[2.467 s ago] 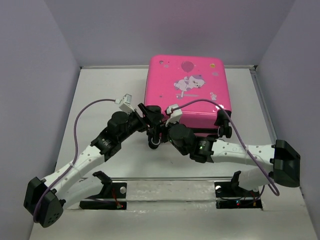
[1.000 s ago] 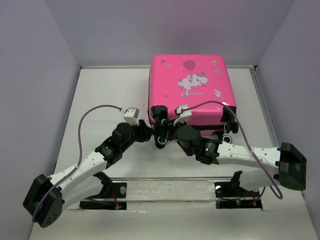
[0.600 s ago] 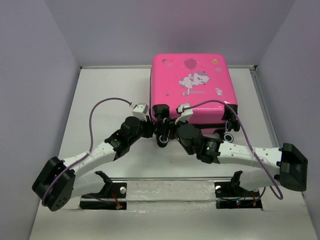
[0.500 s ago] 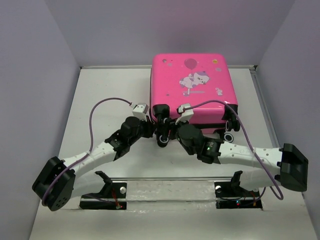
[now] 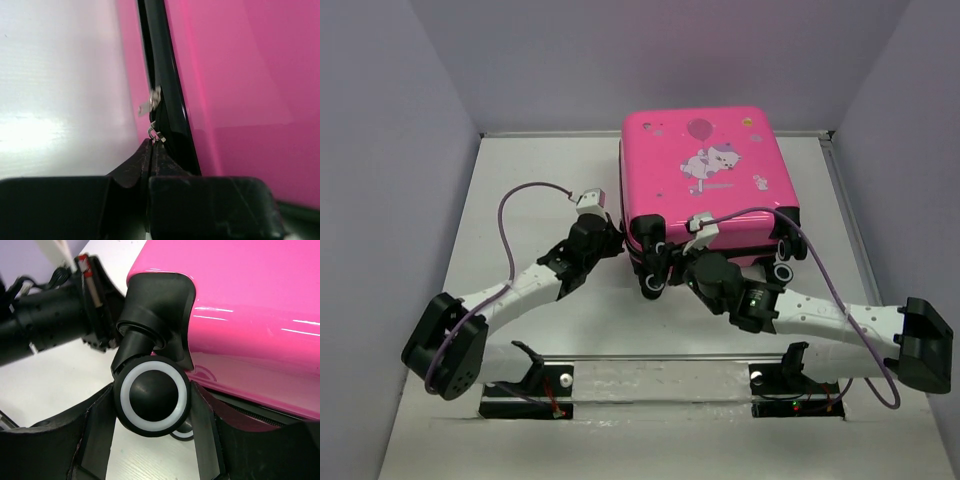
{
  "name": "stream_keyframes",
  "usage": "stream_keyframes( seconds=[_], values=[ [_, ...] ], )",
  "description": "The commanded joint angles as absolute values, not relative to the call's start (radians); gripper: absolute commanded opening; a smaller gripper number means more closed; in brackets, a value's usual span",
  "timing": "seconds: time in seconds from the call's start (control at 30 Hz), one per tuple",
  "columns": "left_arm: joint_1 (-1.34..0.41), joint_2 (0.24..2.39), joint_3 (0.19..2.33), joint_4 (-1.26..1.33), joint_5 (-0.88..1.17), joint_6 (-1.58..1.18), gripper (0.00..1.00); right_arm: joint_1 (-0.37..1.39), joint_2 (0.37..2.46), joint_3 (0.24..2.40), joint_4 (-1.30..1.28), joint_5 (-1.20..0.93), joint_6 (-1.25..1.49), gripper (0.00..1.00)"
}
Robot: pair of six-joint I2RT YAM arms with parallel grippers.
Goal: Pack the luggage
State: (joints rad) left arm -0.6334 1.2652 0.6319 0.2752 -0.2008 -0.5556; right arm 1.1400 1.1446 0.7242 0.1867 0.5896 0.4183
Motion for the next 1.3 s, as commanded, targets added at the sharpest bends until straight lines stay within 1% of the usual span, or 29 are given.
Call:
stream_keyframes(
  seconds=[0.0,0.1,0.17,0.23,0.27,0.3,0.33,0.37,0.4,0.47,0.5,0.53,0.57,0.6,0.63,0.67,0.7,0.77,0.87,0.9,0.97,1.0,1.13,1.17,1.27],
  values=[
    [-0.497,1.388,0.742,0.223,-0.482,-0.519,0.06,1.166,1.061,0.726,0.250,0.580,0.414,0.07],
    [-0.471,1.437,0.817,0.184,-0.503,-0.526,0.06,1.175,1.097,0.739,0.256,0.552,0.405,0.07],
    [-0.460,1.386,0.818,0.164,-0.488,-0.555,0.06,1.186,1.118,0.749,0.273,0.528,0.399,0.07],
    [-0.459,1.300,0.775,0.190,-0.465,-0.583,0.31,1.186,1.169,0.784,0.281,0.491,0.393,0.07],
    [-0.459,1.252,0.734,0.193,-0.451,-0.594,0.42,1.196,1.189,0.801,0.291,0.482,0.385,0.07],
    [-0.456,1.147,0.720,0.175,-0.449,-0.603,0.65,1.197,1.212,0.843,0.294,0.470,0.380,0.07],
    [-0.454,1.088,0.710,0.157,-0.452,-0.609,0.79,1.197,1.270,0.871,0.295,0.441,0.376,0.07],
    [-0.453,1.036,0.704,0.134,-0.459,-0.614,0.90,1.197,1.302,0.903,0.285,0.427,0.367,0.07],
    [-0.449,0.931,0.709,0.079,-0.456,-0.612,0.99,1.206,1.334,0.935,0.281,0.413,0.362,0.07],
    [-0.449,0.838,0.742,0.020,-0.431,-0.586,0.99,1.215,1.432,1.042,0.262,0.374,0.348,0.07],
    [-0.449,0.757,0.756,-0.044,-0.416,-0.574,0.99,1.229,1.465,1.083,0.250,0.364,0.344,0.08],
    [-0.449,0.721,0.787,-0.073,-0.375,-0.565,0.99,1.239,1.529,1.176,0.188,0.342,0.341,0.29],
    [-0.449,0.662,0.798,-0.104,-0.348,-0.539,0.99,1.239,1.558,1.225,0.146,0.339,0.339,0.49],
    [-0.449,0.634,0.810,-0.156,-0.319,-0.526,0.99,1.250,1.580,1.270,0.103,0.341,0.334,0.63],
    [-0.449,0.606,0.819,-0.179,-0.290,-0.516,0.99,1.265,1.594,1.304,0.071,0.362,0.331,0.82],
    [-0.449,0.557,0.834,-0.207,-0.241,-0.505,0.99,1.266,1.594,1.337,0.025,0.370,0.322,0.95],
    [-0.449,0.534,0.841,-0.254,-0.221,-0.491,0.99,1.276,1.582,1.342,0.009,0.374,0.321,1.00],
    [-0.449,0.480,0.847,-0.291,-0.184,-0.482,0.99,1.276,1.539,1.342,-0.061,0.338,0.324,1.00],
    [-0.449,0.370,0.864,-0.351,-0.170,-0.488,0.99,1.276,1.416,1.325,-0.162,0.319,0.310,1.00],
    [-0.449,0.355,0.870,-0.360,-0.154,-0.488,0.99,1.276,1.338,1.304,-0.185,0.319,0.302,1.00],
    [-0.449,0.334,0.885,-0.353,-0.078,-0.476,0.99,1.276,1.246,1.270,-0.225,0.318,0.288,1.00],
    [-0.449,0.325,0.906,-0.356,-0.057,-0.474,0.99,1.276,1.132,1.212,-0.227,0.330,0.282,1.00],
    [-0.449,0.321,0.976,-0.380,-0.015,-0.469,0.99,1.276,0.886,1.096,-0.227,0.406,0.294,1.00],
    [-0.449,0.318,0.989,-0.380,-0.011,-0.462,0.99,1.276,0.770,1.042,-0.226,0.455,0.305,1.00],
    [-0.449,0.307,0.997,-0.380,-0.024,-0.457,0.99,1.276,0.632,0.953,-0.227,0.506,0.310,1.00]
  ],
)
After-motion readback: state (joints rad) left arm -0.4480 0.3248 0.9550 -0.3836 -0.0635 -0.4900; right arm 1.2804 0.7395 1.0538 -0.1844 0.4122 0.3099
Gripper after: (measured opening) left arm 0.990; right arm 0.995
